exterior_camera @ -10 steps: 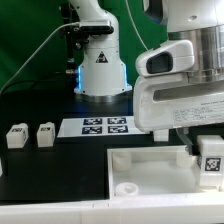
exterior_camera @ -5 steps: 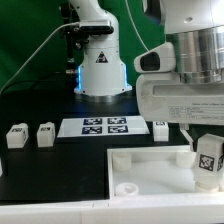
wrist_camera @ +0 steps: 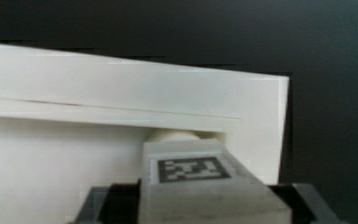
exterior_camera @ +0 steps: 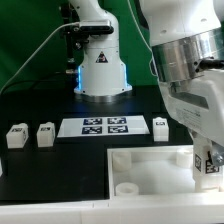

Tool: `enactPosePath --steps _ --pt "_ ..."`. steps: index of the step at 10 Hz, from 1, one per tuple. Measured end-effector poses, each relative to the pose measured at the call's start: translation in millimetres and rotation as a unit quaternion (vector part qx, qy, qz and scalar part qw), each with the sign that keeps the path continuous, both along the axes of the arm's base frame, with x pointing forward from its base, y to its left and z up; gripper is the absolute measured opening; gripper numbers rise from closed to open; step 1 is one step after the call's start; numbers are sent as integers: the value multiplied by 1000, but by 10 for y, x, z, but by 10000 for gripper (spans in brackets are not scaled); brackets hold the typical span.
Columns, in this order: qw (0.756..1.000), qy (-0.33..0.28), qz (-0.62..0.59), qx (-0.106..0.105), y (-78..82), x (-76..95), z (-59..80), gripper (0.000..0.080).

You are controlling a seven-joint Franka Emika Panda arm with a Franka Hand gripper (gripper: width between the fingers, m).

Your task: Assemble one leg

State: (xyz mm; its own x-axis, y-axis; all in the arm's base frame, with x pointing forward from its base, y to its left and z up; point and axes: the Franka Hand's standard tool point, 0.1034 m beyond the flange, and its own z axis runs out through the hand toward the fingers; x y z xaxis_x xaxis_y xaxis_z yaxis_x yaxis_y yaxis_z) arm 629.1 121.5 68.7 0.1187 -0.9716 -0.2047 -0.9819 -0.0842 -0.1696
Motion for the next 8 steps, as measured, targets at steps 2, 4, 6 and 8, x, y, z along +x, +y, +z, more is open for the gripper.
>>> enactPosePath --steps 2,4,6,8 --pt "999 4 -39 9 27 -5 -2 300" --pt "1000 1 -24 6 26 -8 -11 398" --pt "995 -23 100 -20 26 -17 -21 614" --pt "973 -51 220 -44 2 -3 -7 642"
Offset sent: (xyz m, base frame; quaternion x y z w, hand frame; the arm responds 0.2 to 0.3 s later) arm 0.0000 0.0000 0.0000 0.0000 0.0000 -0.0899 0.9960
